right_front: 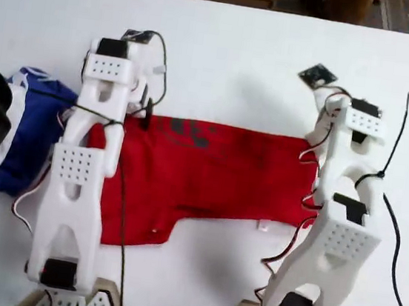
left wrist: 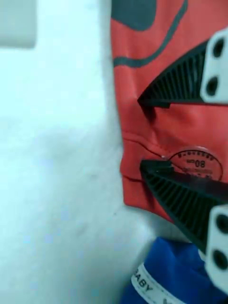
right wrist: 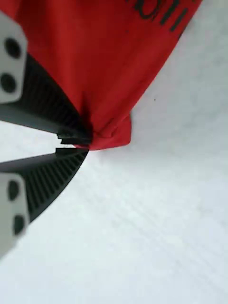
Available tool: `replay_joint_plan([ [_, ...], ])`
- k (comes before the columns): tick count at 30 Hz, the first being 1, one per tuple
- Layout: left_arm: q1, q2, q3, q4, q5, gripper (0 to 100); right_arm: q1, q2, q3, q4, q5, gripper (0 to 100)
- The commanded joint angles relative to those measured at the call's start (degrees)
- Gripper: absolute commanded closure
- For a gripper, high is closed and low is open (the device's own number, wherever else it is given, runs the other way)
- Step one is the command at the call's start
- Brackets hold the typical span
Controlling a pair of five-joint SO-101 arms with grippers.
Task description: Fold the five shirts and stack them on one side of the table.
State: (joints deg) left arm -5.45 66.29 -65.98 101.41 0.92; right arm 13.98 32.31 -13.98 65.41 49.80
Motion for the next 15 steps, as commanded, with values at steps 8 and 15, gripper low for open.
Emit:
replay_joint_plan([
  [8, -0.79, 0.18, -0.57, 0.26, 0.18, 80, 4.18, -7.25, -5.71, 17.36, -0.44, 97.9],
  [15, -3.43, -2.02, -5.14, 1.05, 0.18, 80, 4.26, -16.31, -5.71, 28.88, -0.53, 97.7],
])
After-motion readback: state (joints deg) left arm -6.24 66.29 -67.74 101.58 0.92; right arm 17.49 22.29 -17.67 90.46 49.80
